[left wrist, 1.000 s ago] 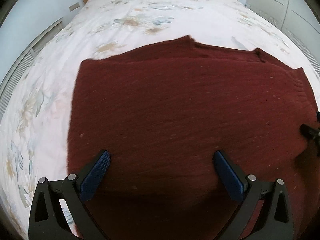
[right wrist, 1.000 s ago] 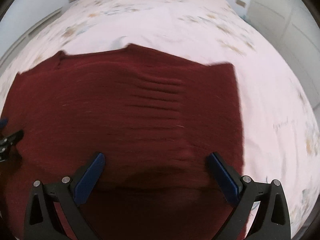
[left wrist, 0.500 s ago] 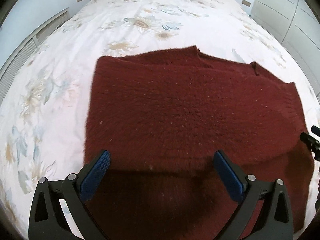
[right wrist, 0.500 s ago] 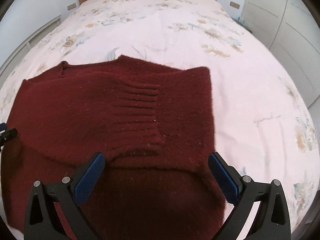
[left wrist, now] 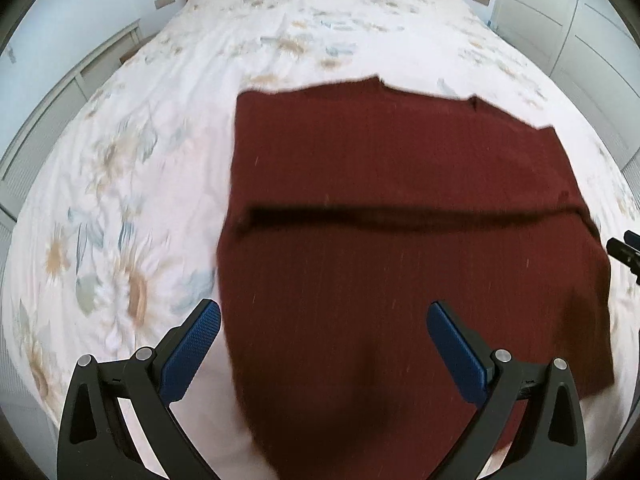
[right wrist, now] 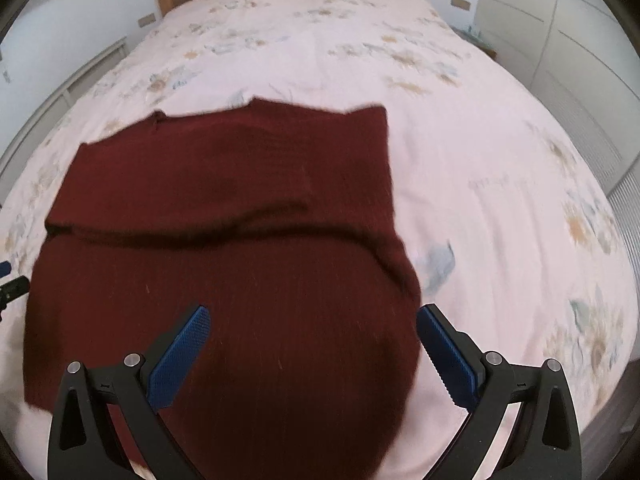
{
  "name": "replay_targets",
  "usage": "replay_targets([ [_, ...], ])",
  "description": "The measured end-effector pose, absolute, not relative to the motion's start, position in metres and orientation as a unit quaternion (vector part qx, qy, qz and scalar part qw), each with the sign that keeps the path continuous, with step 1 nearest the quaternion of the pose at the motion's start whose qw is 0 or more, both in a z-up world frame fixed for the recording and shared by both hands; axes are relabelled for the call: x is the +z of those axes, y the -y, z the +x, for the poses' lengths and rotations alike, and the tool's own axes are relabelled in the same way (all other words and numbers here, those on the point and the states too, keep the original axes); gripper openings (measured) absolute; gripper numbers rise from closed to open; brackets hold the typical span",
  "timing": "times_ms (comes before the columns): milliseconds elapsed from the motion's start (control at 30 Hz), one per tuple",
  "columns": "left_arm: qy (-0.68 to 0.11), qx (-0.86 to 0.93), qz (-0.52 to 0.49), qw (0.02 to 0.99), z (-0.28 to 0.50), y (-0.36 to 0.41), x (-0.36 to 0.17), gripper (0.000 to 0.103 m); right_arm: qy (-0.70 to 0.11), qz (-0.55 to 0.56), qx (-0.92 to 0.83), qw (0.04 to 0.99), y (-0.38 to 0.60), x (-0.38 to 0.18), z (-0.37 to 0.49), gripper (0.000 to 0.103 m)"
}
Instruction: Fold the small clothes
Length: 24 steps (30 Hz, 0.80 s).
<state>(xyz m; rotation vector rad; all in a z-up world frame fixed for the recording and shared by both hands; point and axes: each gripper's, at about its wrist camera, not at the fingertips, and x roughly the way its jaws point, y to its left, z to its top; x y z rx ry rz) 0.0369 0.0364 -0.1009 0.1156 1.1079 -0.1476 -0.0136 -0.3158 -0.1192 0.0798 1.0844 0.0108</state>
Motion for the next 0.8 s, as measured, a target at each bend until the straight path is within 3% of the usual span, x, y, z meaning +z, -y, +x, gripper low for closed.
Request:
replay_targets([
  [400, -0.584, -0.048, 0.028, 0.810, -0.024, -0.079, -0.135, 0.102, -0.579, 0.050, -0.017, 0.814, 0.334, -0.164, -0.082, 0.103],
  [800, -0.610, -0.083, 0.046, 0.787, -0.047, -0.057, -0.159, 0.101, -0.607, 0.054, 0.008, 0.793, 0.323, -0.184, -0.107, 0.100],
])
